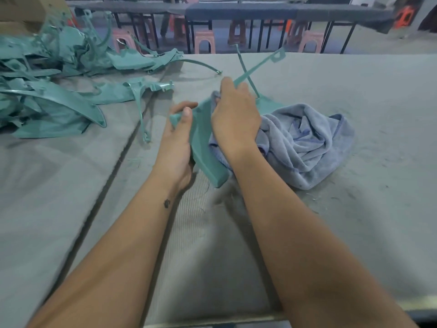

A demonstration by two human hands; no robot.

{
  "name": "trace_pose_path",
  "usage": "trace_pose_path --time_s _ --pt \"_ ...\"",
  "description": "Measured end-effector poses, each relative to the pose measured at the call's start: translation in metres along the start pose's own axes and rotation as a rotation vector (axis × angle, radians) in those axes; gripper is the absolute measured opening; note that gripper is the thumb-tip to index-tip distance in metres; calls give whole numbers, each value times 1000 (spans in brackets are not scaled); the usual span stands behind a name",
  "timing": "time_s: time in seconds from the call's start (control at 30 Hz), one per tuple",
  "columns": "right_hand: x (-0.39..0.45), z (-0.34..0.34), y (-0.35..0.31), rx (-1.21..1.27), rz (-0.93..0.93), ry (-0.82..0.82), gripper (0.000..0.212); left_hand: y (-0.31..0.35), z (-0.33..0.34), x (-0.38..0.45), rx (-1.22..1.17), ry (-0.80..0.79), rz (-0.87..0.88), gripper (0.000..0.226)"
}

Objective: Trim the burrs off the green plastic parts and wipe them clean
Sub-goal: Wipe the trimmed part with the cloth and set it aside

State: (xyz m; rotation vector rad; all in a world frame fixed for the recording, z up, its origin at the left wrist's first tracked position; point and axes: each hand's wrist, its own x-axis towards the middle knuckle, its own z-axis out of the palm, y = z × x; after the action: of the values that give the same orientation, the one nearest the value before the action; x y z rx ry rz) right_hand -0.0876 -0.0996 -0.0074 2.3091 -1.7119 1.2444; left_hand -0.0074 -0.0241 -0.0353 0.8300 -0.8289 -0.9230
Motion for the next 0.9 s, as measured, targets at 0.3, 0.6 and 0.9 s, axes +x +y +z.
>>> trace_pose_path --time_s 0.3,0.6,0.9 --pt "-32 -20 -24 374 -240 -316 19 1 8 6 -210 107 -180 48" --pt "-26 -9 10 129 13 -236 28 5 11 -2 -281 25 -66 25" --pt "-47 -11 -13 402 -205 -359 24 6 1 8 -347 173 -139 28"
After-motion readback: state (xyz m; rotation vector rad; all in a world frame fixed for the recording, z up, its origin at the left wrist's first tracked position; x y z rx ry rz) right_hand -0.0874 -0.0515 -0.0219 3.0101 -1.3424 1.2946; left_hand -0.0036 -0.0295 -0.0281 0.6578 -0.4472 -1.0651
